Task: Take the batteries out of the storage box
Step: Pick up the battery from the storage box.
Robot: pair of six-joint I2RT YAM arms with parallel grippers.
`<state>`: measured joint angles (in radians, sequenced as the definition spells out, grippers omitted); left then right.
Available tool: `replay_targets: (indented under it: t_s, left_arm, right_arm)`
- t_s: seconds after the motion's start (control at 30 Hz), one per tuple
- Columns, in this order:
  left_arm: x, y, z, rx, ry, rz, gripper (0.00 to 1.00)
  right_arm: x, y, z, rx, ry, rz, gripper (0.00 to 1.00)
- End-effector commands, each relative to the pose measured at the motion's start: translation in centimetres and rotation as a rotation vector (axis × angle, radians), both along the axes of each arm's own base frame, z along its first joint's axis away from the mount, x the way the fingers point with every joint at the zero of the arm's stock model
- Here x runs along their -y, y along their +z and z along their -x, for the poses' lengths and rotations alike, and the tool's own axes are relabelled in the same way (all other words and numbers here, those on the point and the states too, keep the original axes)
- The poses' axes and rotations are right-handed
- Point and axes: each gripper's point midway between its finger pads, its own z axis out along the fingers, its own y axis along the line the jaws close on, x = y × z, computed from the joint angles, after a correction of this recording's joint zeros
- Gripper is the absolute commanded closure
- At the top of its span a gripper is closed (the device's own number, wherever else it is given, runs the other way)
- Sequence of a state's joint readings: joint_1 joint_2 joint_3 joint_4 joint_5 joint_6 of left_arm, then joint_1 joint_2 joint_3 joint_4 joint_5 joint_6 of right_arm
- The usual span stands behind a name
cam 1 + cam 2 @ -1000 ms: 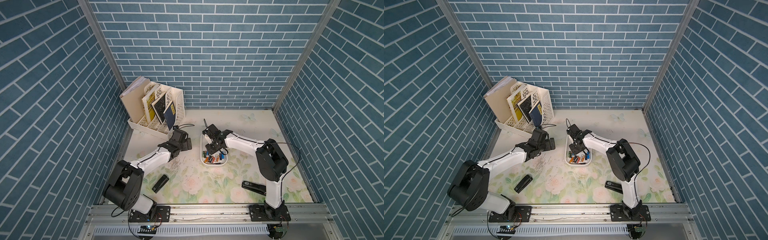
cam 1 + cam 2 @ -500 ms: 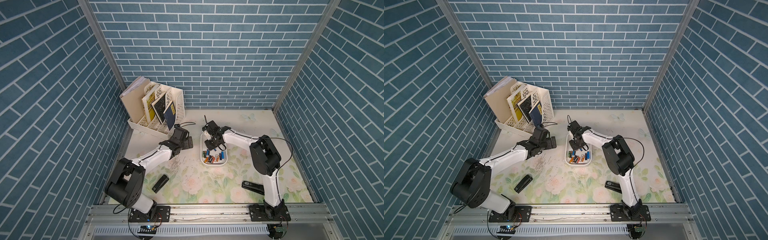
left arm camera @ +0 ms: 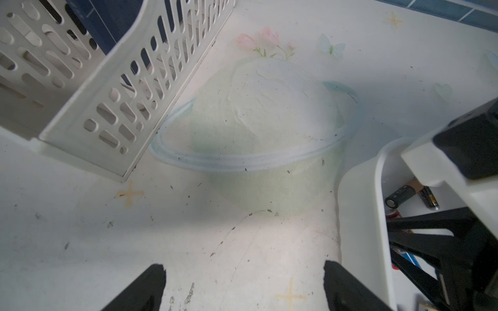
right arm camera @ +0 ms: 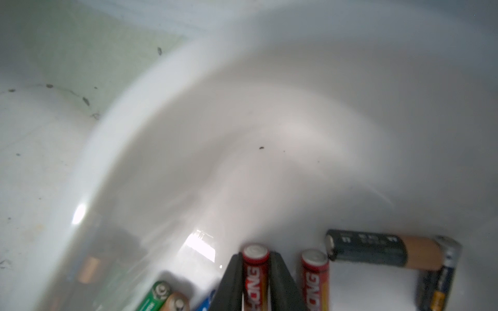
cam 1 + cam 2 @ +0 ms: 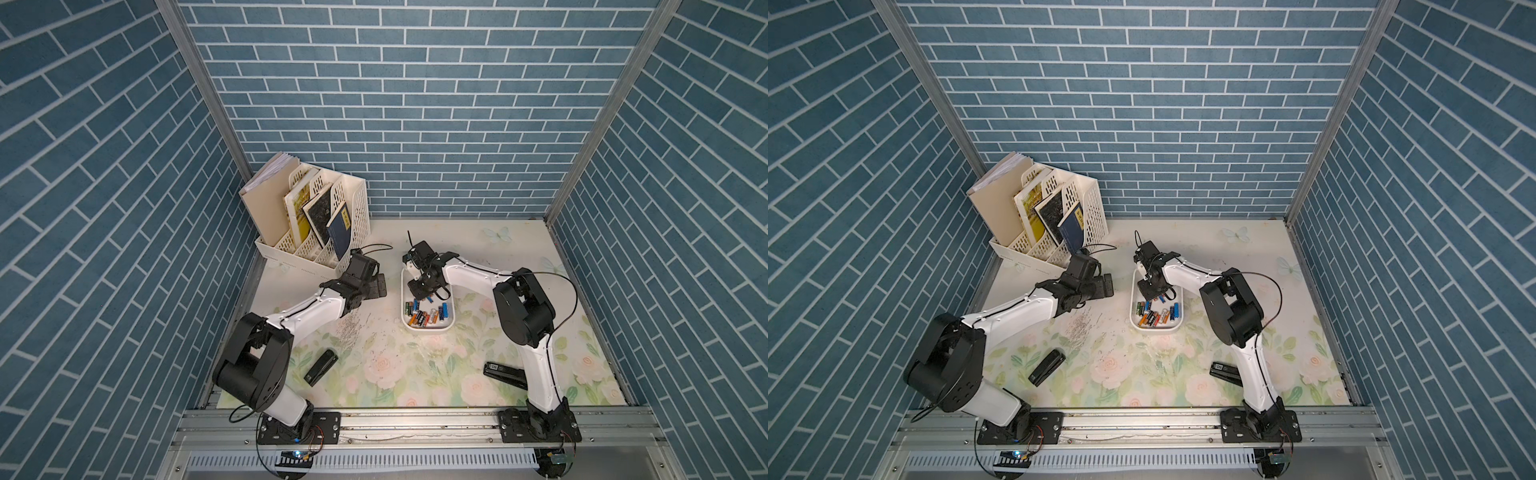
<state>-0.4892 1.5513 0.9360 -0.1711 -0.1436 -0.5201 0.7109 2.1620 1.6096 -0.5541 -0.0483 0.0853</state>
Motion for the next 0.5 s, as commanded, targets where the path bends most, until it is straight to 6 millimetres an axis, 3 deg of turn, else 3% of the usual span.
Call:
replay_targets:
  t_s: [0.0, 0.47]
  left_arm:
    - [0.4, 0.4, -0.2, -0.01, -0.012, -0.003, 0.04]
    - [1.3, 0.7, -0.3, -0.021, -0.026, 0.005, 0.07]
  right_arm:
    - [-0.1, -0.3, 0.2, -0.023, 0.022, 0.0, 0.81]
    - [-0.3, 4.1, -0.7, 0.015, -0.014, -0.087, 0.85]
